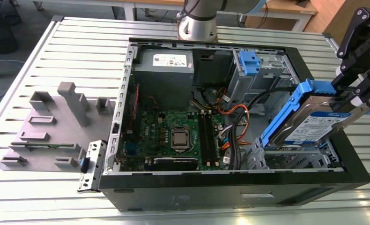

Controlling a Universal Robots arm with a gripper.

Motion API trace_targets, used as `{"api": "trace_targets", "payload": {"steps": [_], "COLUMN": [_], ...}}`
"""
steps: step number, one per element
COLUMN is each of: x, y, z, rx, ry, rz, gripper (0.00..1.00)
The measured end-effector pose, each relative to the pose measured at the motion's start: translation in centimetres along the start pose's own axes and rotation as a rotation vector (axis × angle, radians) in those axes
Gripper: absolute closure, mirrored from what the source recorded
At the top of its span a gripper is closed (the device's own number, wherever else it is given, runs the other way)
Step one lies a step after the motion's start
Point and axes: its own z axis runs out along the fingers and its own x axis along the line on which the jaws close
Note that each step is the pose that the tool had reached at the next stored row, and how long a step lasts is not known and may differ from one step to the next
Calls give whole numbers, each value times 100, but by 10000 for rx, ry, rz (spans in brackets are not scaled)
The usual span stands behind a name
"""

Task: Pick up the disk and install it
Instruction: 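Insert the disk into the insertion slot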

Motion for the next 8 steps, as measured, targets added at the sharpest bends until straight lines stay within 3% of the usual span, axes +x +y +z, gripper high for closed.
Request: {"api": "trace_targets", "payload": {"steps": [8], "x": [0], "y": [-1], "z": [8], "rx": [-2], "ry": [0], "rz": [-50], "gripper": [65]}}
